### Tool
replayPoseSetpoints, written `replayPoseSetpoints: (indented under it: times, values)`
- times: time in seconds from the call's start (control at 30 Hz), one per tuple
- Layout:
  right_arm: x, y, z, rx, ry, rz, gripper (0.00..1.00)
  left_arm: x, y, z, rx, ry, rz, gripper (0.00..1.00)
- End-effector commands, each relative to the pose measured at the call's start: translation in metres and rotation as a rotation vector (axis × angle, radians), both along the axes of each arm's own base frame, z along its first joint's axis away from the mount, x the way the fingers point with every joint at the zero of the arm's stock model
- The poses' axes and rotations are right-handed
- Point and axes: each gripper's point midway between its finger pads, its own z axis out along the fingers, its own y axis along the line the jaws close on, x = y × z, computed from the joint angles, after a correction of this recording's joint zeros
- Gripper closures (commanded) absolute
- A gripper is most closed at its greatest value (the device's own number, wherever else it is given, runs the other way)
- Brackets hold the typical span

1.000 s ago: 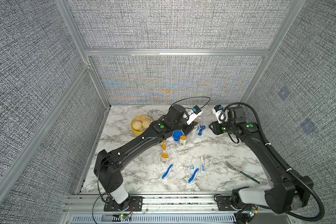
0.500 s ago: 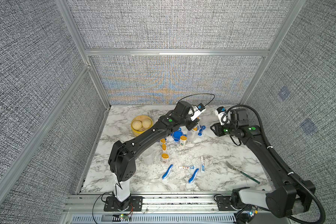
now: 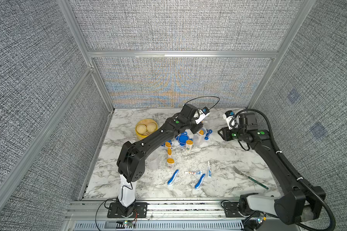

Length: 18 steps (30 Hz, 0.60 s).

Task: Pack away toiletry kits
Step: Place the toiletry item into the container.

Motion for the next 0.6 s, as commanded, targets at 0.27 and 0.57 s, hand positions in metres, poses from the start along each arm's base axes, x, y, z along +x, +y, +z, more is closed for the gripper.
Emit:
replayPoseSetpoints:
  times: [0.27, 0.57]
  values:
    - [0.006, 0.001, -0.006, 0.007, 0.003, 0.004, 0.57, -0.002, -0.005, -0.02, 0.011, 0.046, -0.017, 1.0]
    - [0.011, 0.001, -0.019, 0.009, 0.032, 0.001, 0.57, -0.002, -0.006, -0.049, 0.052, 0.099, -0.019, 1.0]
